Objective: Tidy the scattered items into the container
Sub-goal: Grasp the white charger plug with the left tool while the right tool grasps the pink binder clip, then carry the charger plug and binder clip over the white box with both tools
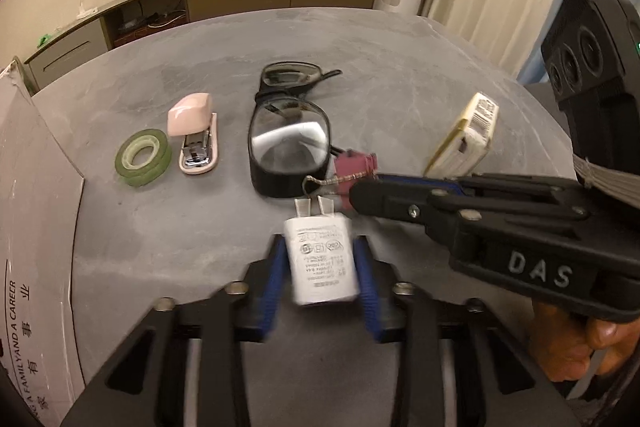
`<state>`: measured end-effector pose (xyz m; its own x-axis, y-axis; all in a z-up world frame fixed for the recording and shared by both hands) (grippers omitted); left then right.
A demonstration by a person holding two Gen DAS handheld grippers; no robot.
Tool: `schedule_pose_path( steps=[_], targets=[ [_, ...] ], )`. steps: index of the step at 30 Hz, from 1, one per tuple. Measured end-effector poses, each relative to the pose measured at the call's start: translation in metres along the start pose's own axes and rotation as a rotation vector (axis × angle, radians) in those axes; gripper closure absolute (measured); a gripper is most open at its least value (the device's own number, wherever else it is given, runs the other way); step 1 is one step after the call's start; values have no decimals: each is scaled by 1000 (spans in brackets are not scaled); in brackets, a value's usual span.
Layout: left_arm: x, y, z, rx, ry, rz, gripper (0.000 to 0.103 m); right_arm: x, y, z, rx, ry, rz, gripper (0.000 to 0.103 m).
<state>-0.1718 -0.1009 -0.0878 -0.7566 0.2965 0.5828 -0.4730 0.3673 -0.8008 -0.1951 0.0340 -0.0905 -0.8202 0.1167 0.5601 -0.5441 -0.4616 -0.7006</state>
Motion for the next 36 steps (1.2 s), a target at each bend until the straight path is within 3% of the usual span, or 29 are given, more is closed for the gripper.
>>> schedule_pose_path(
  steps=[9,12,15,16,20,22,36],
  targets=[
    [-7,-4,1,31,-16,8,71,-5,-2,6,-9,-13,14,91],
    [-10,-2,3,43,-19,10,70,-6,-1,9,-26,-36,20,87],
    [-11,-1,1,52,-9,9,69,-6,1,12,-45,-56,15,66],
    [-11,0,0,56,1,8,68,-5,2,12,-53,-61,12,63],
    [-10,3,0,53,20,5,68,-4,8,16,-77,-87,4,64],
    [-10,3,1,54,21,1,71,-4,10,16,-75,-90,7,81],
    [-14,-17,4,93,-21,-12,71,-9,-2,24,-21,-59,5,82]
  ],
)
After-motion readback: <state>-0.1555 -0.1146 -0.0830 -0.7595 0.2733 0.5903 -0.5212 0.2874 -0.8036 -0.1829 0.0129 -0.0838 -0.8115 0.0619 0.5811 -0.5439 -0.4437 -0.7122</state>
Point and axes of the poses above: each gripper's, at about its wrist camera, not at the fingertips, and y roughly the way its jaws point, z to its left, x to its top, the point moved 1 cm from there along y, roughly the way its jaws point, and after that the axes turned 1 degree about -x, right-handed, at the moved point
